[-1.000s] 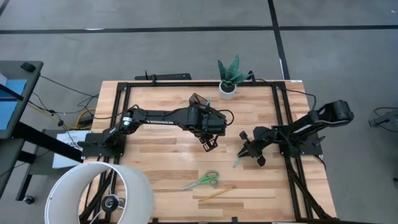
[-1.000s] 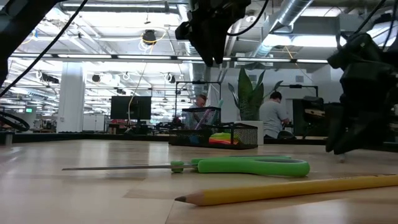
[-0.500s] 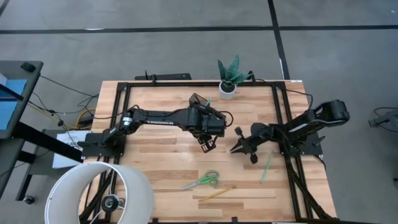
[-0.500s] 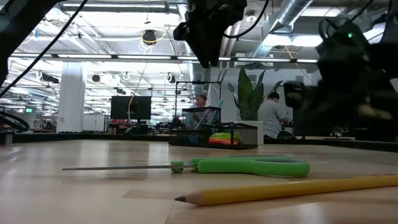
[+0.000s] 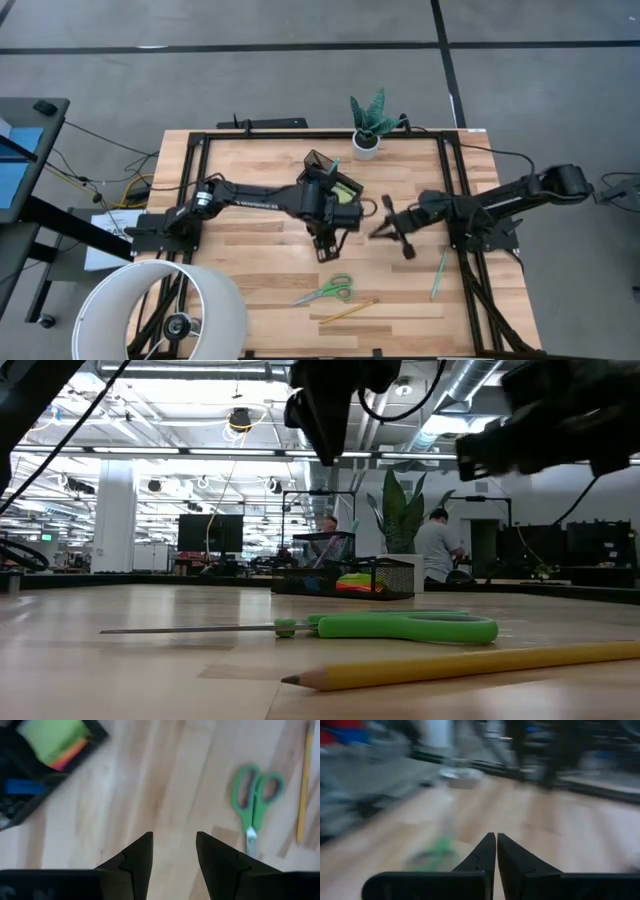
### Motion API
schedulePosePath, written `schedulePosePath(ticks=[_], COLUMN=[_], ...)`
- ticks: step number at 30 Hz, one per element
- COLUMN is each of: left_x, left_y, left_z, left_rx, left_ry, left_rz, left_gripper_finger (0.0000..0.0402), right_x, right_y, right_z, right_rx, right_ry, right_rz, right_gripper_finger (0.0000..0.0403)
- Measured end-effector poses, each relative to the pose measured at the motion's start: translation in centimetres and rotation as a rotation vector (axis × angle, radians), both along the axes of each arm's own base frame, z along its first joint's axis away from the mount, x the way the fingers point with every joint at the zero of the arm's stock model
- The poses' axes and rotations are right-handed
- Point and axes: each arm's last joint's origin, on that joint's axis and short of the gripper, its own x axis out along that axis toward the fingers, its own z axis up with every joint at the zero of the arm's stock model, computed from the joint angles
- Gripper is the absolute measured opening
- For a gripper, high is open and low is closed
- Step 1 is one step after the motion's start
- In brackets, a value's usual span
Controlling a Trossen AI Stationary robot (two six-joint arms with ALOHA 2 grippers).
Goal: Pick and place office supplies into organizer
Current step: Put the yellow pencil into the black desk organizer
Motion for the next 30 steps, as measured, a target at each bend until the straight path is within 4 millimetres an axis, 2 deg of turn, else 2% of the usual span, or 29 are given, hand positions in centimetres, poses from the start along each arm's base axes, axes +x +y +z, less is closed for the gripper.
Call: schedulePosePath(ticks=[3, 6, 10, 13, 17, 20, 25, 30], left_x=[-0.2, -0.4, -0.6, -0.7, -0.9, -1.3, -1.7, -1.9], left_y=[-0.8, -0.8, -0.6, -0.9, -1.9, -2.7, -4.2, -4.8], left_z=[-0.3, -0.2, 0.3, 0.3, 0.3, 0.3, 0.2, 0.2], left_rx=[-0.013, 0.014, 0.037, 0.027, 0.019, 0.018, 0.017, 0.043], left_ry=[0.027, 0.030, 0.014, 0.019, 0.028, 0.054, 0.059, 0.054], left_rz=[-0.015, 0.016, 0.072, 0.092, 0.097, 0.117, 0.122, 0.137], left_gripper_finger=[0.0144, 0.0144, 0.0144, 0.0144, 0.0144, 0.0144, 0.0144, 0.0144], right_x=[-0.7, -1.3, -0.8, 0.8, 2.7, 3.2, 3.3, 3.5], right_y=[2.3, 4.9, 7.2, 8.4, 9.7, 11.1, 13.3, 14.7], right_z=[0.4, 0.2, -0.8, -0.6, -0.9, -2.3, -4.5, -6.3], right_rx=[0.093, 0.077, 0.032, 0.030, 0.052, 0.065, 0.121, 0.098], right_ry=[0.026, 0.034, 0.122, 0.137, 0.192, 0.279, 0.371, 0.284], right_rz=[0.174, 0.279, 0.205, 0.175, 0.191, 0.242, 0.268, 0.185], right_gripper_finger=[0.0010, 0.0014, 0.0037, 0.0063, 0.0094, 0.0110, 0.0118, 0.0111])
